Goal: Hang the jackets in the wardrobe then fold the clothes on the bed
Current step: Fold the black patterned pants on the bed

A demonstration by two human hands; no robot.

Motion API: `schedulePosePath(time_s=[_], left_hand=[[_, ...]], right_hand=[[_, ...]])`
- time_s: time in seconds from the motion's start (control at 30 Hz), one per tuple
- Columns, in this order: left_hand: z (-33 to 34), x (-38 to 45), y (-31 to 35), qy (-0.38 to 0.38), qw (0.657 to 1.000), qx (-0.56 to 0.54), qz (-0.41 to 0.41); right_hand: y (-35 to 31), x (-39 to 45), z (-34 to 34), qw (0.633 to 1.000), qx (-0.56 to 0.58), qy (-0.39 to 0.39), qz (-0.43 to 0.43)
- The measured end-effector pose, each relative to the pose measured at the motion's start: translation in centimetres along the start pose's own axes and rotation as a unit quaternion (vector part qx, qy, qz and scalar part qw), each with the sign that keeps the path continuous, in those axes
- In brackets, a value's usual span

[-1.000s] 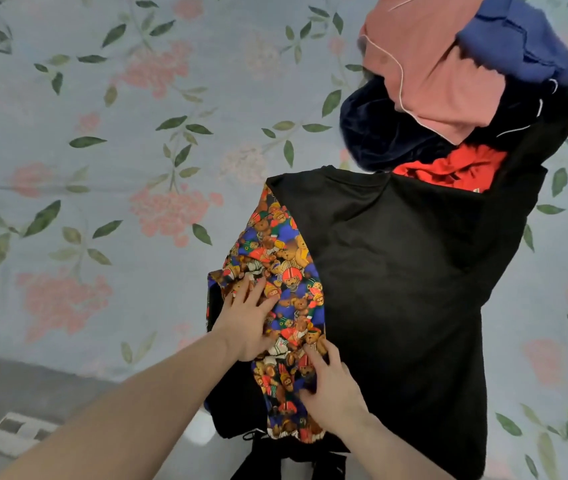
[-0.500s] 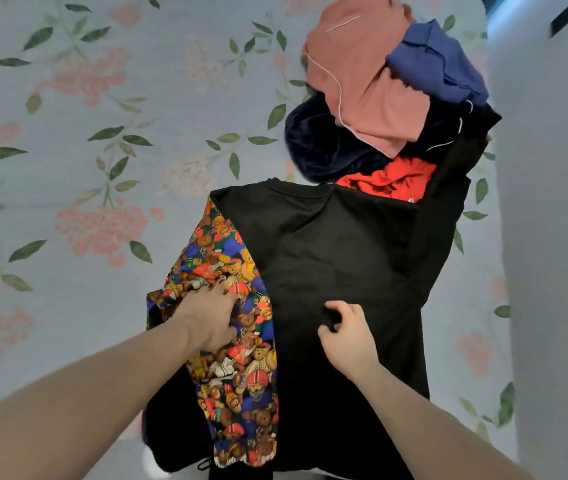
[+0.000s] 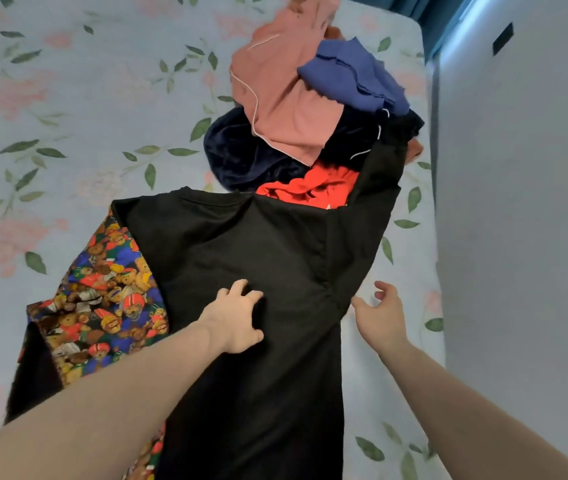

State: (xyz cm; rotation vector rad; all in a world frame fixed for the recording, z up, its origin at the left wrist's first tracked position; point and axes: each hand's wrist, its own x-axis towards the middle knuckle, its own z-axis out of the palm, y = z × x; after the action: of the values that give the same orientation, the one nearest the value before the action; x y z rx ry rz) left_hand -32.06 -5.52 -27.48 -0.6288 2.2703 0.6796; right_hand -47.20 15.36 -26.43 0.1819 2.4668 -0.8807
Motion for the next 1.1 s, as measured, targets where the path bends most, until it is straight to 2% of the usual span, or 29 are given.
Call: schedulePosePath(time_s=[0.17,0.3,0.6,0.87,1.1], left_hand=[[2.8,4.9,6.2,0.018,0.993,-0.025,-0.116],[4.9,7.7,7.8,0.032,0.984,-0.016,-0.174],[4.6,10.1,7.9,0.022,0.979,-0.034,-0.198],[4.3,10.8,8.1,0.02,0.979,-0.03,-0.202],[4.3,10.9,8.2,0.024,0.978,-0.032,-0.204]], right_hand=[[1.8,5.4,-3.6,0.999,0.034,-0.033,0.001],[1.0,11.3,-5.4,0.997,0.064,-0.05,0.003],[-4.1,21.3,-3.9,0.988,0.14,-0.062,0.009],[-9.0,25.2,-3.0,0.949,0.296,-0.075,0.077],[-8.8,20.0,-3.9,0.92,0.389,-0.048,-0.02]])
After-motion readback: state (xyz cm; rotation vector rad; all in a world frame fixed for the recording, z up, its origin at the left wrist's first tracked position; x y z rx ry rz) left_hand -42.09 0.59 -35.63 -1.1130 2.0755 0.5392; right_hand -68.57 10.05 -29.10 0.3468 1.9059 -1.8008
